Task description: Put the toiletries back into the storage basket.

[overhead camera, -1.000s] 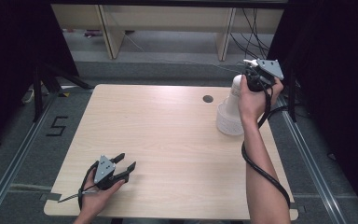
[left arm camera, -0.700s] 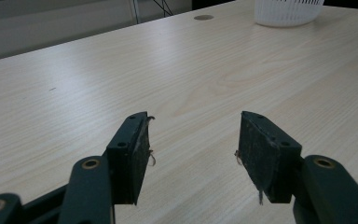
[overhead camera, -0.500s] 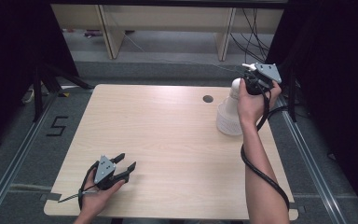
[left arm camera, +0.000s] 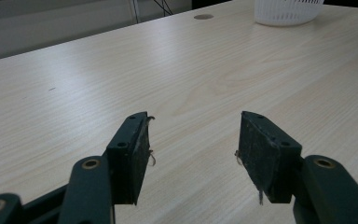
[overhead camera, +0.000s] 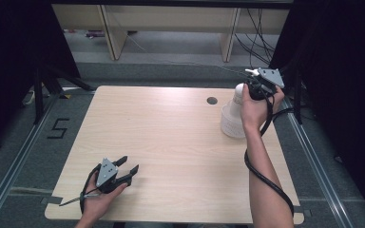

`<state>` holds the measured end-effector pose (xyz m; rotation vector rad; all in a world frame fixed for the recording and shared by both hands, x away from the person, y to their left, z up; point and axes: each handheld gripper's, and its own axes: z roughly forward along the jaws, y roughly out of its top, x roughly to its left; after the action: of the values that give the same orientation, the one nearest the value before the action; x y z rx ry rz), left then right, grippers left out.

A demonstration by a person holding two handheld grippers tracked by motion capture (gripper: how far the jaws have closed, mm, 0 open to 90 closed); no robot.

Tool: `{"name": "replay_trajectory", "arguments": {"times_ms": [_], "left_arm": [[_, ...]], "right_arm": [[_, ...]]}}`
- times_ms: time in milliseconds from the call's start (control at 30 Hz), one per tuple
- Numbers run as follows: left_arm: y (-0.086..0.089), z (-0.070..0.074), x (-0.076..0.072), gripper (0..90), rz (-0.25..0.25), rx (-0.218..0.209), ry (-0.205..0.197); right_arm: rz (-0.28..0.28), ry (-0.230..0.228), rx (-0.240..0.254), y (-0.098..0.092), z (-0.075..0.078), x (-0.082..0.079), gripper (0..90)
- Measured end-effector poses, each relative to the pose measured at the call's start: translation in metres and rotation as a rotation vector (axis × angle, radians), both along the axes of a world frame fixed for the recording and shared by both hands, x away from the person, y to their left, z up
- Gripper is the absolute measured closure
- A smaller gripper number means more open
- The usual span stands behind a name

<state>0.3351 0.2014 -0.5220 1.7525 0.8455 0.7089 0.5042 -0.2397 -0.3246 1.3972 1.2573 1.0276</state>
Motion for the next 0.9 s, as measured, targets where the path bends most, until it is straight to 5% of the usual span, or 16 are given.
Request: {"name": "replay_trajectory", "arguments": {"times_ms": [900], "left_arm": [[0.000, 0.000, 0.000, 43.1, -0.004, 0.000, -0.003]], "right_arm": [[0.005, 0.044, -0.002, 0.002, -0.027, -0.002, 60.1]]}}
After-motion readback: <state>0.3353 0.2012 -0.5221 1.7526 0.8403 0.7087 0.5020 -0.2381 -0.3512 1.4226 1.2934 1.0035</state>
